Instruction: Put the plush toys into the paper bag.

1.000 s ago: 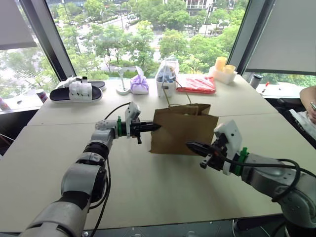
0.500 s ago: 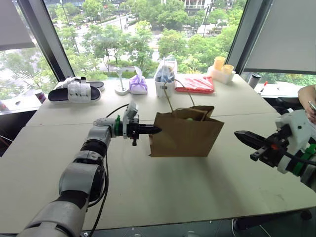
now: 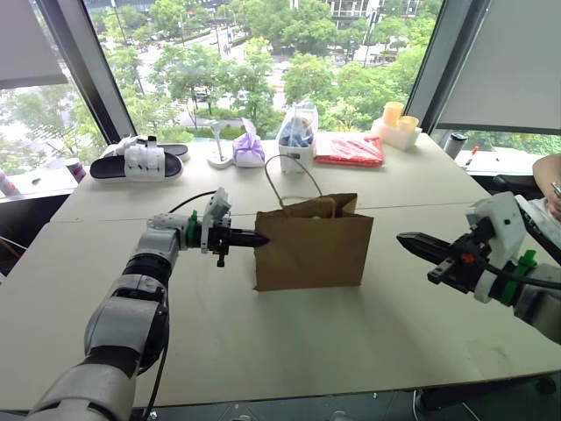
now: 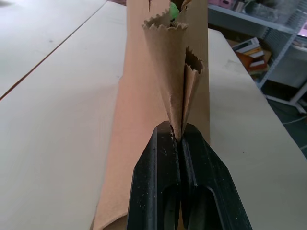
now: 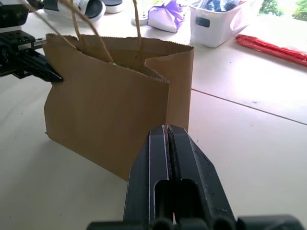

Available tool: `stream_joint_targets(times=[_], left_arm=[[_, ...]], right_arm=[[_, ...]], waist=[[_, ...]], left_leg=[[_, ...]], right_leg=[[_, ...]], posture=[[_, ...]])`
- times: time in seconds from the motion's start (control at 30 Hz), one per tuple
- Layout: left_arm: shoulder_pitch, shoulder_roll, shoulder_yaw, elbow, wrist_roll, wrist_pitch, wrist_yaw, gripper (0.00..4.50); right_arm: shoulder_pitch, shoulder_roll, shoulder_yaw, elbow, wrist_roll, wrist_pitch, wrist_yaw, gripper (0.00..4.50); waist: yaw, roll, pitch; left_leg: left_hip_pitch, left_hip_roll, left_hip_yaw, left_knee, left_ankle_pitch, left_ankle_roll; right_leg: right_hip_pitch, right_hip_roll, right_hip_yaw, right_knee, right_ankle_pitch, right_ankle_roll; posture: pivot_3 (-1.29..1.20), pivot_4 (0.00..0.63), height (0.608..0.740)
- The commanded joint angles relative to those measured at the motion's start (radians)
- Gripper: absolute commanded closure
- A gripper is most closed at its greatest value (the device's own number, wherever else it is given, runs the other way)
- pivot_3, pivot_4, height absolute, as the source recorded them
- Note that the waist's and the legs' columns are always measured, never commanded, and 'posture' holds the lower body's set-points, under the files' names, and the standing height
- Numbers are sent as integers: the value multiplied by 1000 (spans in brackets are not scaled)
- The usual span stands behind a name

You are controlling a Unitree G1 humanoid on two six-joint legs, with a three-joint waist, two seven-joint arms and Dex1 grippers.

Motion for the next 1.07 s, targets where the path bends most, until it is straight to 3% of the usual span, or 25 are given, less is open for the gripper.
stream_joint_targets(times=[0.03, 0.13, 0.23, 0.47, 0.67, 0.87, 1.07], left_arm=[[-25, 11, 24, 1, 7, -31, 23, 4430], [-18, 27, 20, -18, 13, -1, 27, 4430], [5, 51, 24, -44, 12, 30, 29, 3594], [65, 115, 41, -157, -6, 82, 45, 186], [162, 197, 57, -338, -22, 120, 75, 50], [370, 287, 108, -814, -124, 356, 176, 50], [476, 307, 153, -1059, -238, 560, 296, 50]], right_arm=[[-20, -17, 19, -2, -14, -35, 1, 4500], [-27, -11, 76, 1, -38, -53, 8, 4500], [-37, -9, 121, 15, -63, -74, 26, 4500], [-46, -9, 177, 48, -123, -113, 72, 4500], [-43, -23, 201, 65, -164, -135, 129, 4500], [-46, -94, 237, 101, -239, -198, 264, 4500], [-98, -91, 295, 147, -283, -231, 335, 4500]], waist=[[-1, 0, 0], [-2, 0, 0], [-4, 0, 0], [-4, 0, 0], [-4, 0, 0], [-3, 0, 0], [-2, 0, 0]], left_leg=[[0, 0, 0, 0, 0, 0], [0, 0, 0, 0, 0, 0], [0, 0, 0, 1, 0, 0], [0, 0, -1, 1, 0, 0], [0, 0, -3, 1, 0, 0], [0, 3, -3, 1, -1, 1], [0, 4, -3, 1, -1, 1]], right_leg=[[0, 0, 0, 0, 0, 0], [0, 0, 0, 0, 0, 0], [0, 0, 0, 1, 0, 0], [0, 0, 0, 2, 0, 0], [0, 0, 0, 2, 0, 0], [0, 0, 1, 1, 0, 0], [0, 0, 1, 1, 0, 0]], posture=[[0, 150, 740], [0, 150, 740], [0, 150, 740], [0, 150, 740], [0, 150, 740], [0, 150, 740], [0, 150, 740]])
